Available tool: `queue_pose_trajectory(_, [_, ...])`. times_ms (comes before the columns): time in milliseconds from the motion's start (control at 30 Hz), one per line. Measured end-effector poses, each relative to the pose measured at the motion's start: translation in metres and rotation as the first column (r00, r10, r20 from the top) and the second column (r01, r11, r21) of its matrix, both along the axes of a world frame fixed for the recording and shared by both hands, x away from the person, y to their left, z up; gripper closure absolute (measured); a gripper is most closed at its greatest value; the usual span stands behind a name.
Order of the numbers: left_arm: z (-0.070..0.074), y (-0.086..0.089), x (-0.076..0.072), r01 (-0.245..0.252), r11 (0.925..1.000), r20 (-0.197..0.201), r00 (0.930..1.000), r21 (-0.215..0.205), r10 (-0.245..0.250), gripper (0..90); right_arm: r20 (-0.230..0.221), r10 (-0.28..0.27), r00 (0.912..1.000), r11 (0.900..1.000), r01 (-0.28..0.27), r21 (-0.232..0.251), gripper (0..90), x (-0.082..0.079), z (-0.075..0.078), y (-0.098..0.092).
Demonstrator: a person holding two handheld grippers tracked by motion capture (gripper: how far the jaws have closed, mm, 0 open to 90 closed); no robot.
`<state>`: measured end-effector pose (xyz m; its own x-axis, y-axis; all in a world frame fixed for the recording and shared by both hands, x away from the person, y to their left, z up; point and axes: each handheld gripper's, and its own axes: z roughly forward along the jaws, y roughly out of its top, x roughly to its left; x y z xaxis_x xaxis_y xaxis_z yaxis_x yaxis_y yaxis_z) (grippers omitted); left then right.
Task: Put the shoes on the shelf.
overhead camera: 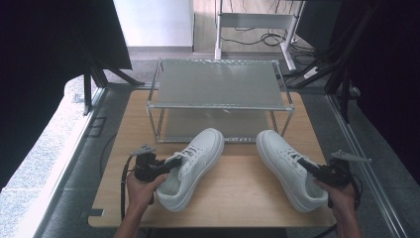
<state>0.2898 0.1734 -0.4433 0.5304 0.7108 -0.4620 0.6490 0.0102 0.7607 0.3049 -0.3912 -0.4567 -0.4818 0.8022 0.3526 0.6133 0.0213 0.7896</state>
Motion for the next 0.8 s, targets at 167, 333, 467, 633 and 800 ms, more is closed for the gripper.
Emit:
queue_pose_trajectory(167, [0.003,0.004,-0.001,-0.001,0.9988,0.01,0.9999,-0.049,0.001,81.8,0.017,-0.009,0.9998,0.998,0.009,0.055,84.2,-0.002,0.002,-0.002])
queue_pose_trajectory(333, [0.008,0.008,-0.003,0.0,0.9963,0.023,0.9997,-0.086,0.002,81.8,0.028,-0.018,0.9994,0.994,0.015,0.111,84.2,-0.004,0.003,-0.001])
queue_pose_trajectory(467, [0.012,0.01,-0.005,-0.007,0.9955,0.034,0.9994,-0.094,0.011,81.8,0.034,-0.016,0.9993,0.99,0.011,0.137,84.2,-0.005,0.004,0.0])
queue_pose_trajectory(633, [0.014,0.014,-0.006,-0.004,0.9914,0.041,0.9991,-0.131,0.01,81.8,0.047,-0.008,0.9989,0.985,-0.001,0.173,84.2,-0.006,0.007,0.003])
queue_pose_trajectory(800, [0.018,0.017,-0.007,0.002,0.9896,0.046,0.9989,-0.144,0.005,81.9,0.058,0.002,0.9983,0.977,-0.014,0.213,84.3,-0.007,0.009,0.004])
